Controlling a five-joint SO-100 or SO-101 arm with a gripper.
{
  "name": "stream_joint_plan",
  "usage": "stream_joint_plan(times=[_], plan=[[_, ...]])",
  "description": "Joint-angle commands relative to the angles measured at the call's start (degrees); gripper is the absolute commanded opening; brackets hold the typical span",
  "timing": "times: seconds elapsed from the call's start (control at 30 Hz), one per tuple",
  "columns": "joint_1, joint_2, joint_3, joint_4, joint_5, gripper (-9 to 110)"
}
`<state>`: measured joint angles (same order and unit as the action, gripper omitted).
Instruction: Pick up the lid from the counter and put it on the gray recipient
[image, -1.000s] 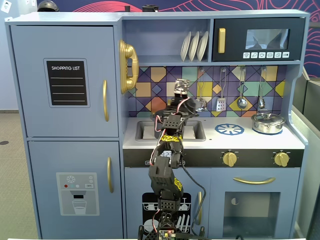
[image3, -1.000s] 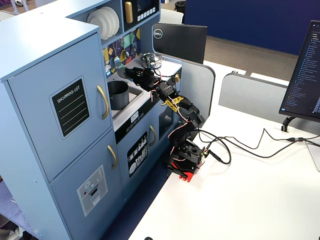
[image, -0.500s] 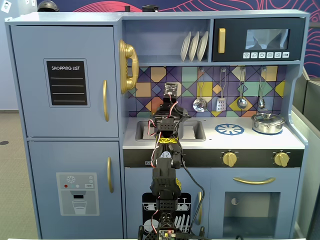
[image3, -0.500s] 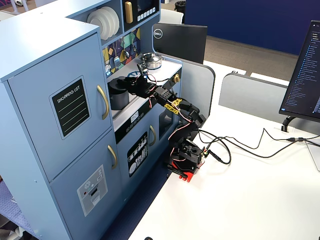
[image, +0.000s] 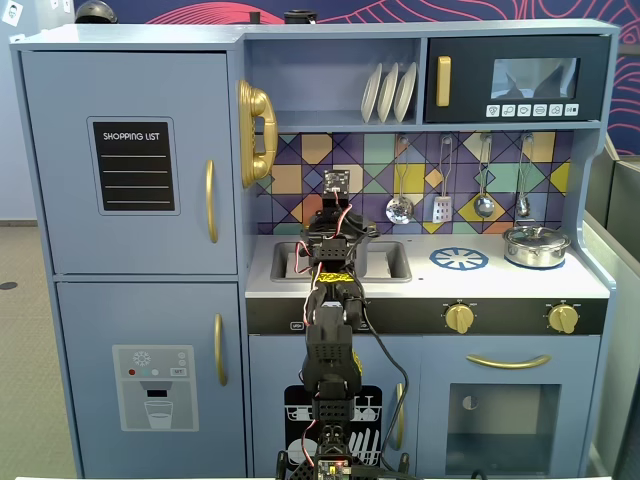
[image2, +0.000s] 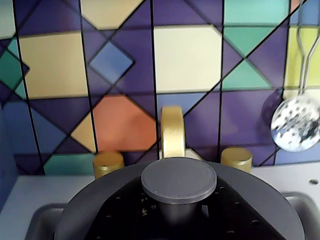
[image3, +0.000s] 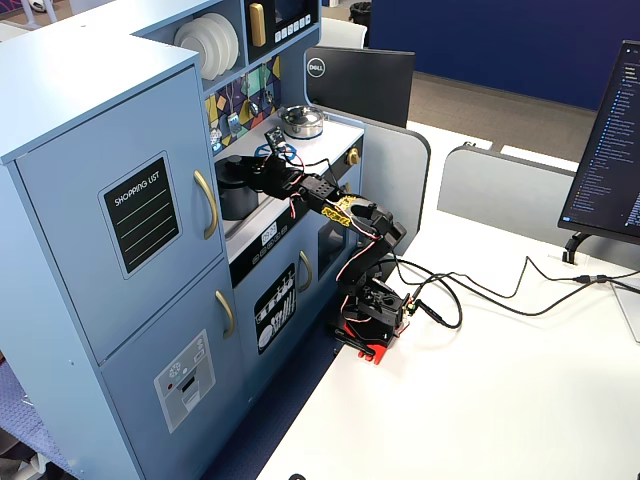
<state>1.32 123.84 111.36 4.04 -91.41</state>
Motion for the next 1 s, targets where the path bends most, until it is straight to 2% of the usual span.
stream_joint_plan(times=[0.0, 0.77, 0.9, 0.97], plan=[[0.44, -0.26, -1.14, -2.99, 0.0, 0], [0.62, -3.78, 2.55, -8.79, 0.97, 1], [1.14, -1.49, 2.81, -6.68, 2.37, 26], [1.41, 0.7, 2.81, -4.22, 1.58, 32]])
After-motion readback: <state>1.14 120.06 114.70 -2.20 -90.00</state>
